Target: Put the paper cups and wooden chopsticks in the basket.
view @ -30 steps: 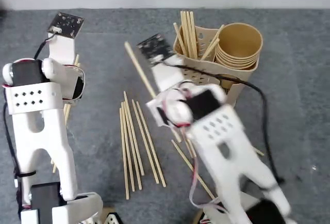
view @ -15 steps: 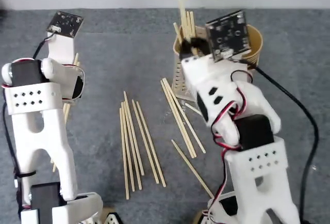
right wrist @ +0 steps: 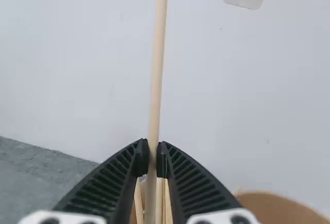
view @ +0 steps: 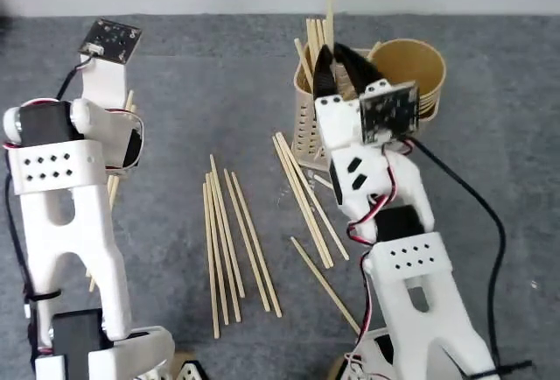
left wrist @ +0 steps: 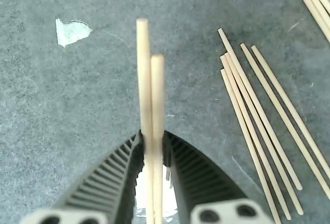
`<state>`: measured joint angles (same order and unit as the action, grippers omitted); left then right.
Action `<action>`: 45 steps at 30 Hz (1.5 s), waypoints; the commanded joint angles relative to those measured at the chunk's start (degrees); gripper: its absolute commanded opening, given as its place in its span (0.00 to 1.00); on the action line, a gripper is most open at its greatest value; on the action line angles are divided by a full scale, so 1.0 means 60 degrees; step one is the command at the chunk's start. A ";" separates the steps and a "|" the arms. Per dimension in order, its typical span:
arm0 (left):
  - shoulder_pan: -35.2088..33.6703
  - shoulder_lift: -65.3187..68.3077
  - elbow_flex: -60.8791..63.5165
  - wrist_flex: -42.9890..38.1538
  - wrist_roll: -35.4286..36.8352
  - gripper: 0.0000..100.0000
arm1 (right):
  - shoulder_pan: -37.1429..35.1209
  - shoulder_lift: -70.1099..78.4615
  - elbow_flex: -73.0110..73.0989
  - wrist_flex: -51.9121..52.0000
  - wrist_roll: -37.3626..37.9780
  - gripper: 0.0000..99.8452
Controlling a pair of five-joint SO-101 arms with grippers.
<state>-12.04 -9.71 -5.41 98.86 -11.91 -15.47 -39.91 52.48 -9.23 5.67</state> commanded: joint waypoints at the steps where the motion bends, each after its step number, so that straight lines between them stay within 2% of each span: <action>1: 0.0000 -0.0469 -0.0520 -0.0044 0.0088 0.01 | 0.0139 0.0491 0.0205 -0.1062 0.0103 0.01; 7: -0.0059 -0.0469 -0.0491 -0.0029 0.0088 0.01 | 0.0330 0.1297 0.0190 -0.1165 0.0073 0.02; 12: -0.0015 -0.0469 -0.0520 -0.0029 0.0088 0.01 | 0.0315 0.1121 0.0088 0.0037 0.0044 0.19; 14: -0.0015 -0.0469 -0.0520 -0.0044 0.0088 0.01 | 0.0330 0.0769 0.0000 0.0564 -0.0366 0.22; 18: -0.0015 -0.0469 -0.0799 -0.0059 0.0088 0.01 | 0.0198 -0.0593 -0.0308 0.2352 -0.0821 0.20; 22: 0.0015 -0.0469 -0.1590 -0.0044 0.0615 0.01 | -0.0593 -0.2425 -0.0278 0.5033 -0.0835 0.18; 27: 0.0674 -0.0469 -0.2469 -0.0029 0.0806 0.01 | -0.1341 -0.4447 -0.0264 0.8359 -0.1538 0.15; 30: 0.1143 -0.0440 -0.2894 -0.0103 0.1465 0.01 | -0.1648 -0.5414 -0.0044 0.9736 -0.1612 0.13; 40: 0.2886 -0.0425 -0.3890 -0.1744 0.3077 0.01 | -0.1766 -0.8300 0.2813 1.1070 -0.1553 0.12; 45: 0.3590 -0.0440 -0.4154 -0.3238 0.3766 0.01 | -0.1736 -0.9487 0.4190 1.1143 -0.1568 0.12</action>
<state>7.12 -9.71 -27.03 85.49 8.31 -25.76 -93.10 75.52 57.41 -3.21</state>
